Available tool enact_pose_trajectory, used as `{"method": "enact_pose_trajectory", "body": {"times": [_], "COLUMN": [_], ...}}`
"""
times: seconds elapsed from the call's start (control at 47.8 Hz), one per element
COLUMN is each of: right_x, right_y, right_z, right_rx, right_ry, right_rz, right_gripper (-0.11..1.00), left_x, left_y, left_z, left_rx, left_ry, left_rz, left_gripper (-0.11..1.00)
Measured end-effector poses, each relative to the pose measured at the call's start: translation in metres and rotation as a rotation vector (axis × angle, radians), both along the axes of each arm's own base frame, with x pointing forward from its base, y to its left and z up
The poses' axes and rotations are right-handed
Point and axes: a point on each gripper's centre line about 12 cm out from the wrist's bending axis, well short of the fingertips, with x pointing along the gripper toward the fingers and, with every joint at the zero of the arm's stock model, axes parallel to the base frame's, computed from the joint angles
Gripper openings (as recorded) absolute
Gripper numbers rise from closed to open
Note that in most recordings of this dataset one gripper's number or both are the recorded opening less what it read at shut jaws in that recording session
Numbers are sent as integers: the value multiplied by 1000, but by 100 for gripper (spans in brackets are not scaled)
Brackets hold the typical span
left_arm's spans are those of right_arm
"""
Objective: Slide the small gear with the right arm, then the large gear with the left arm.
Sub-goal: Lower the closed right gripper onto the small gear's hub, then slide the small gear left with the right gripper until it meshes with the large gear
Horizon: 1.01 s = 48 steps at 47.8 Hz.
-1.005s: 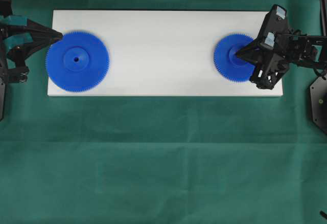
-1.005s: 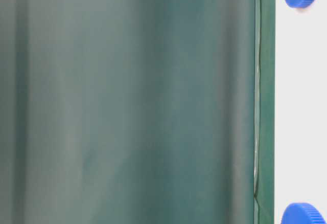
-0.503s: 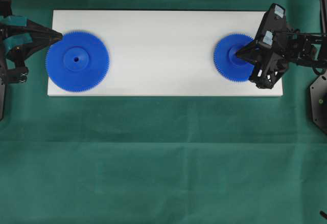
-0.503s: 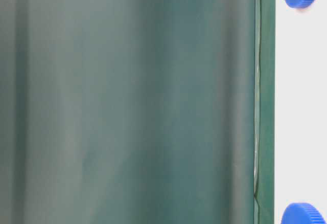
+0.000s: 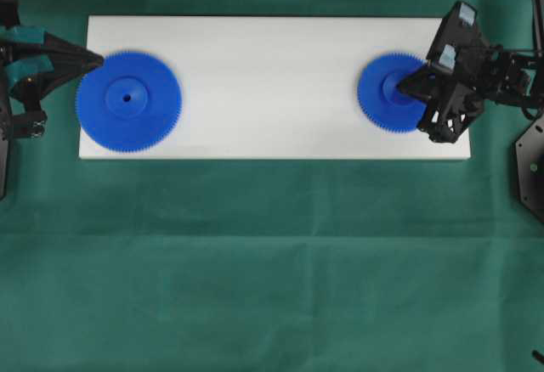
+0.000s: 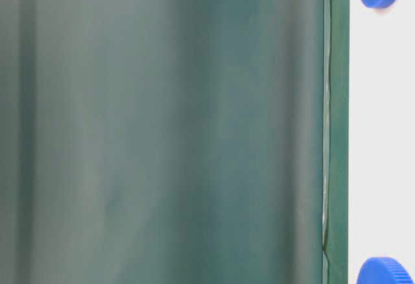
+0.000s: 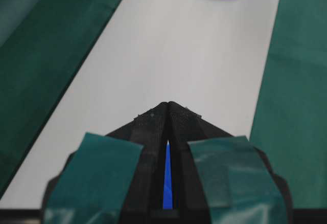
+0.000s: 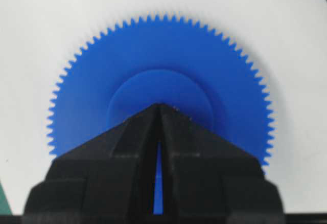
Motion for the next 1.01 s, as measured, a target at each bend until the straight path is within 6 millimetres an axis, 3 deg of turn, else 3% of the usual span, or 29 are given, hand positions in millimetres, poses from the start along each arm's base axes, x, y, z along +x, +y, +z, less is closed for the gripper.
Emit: {"method": "enact_pose_trajectory", "body": {"times": [0.691, 0.817, 1.005], "right_x": [7, 25, 71], "right_y": [-1, 0, 1], "right_z": [1, 1, 0], "right_rx": [19, 22, 15], "right_ry": [-11, -8, -6], "right_rz": [-21, 13, 82], "right_gripper": [50, 50, 50], "left_x": [-4, -4, -5], "left_y": [-2, -2, -2], "left_z": [-2, -4, -7], "left_rx": [2, 3, 1], "left_ry": [-17, -15, -8], "left_rz": [0, -1, -2], "left_gripper": [0, 0, 0]}}
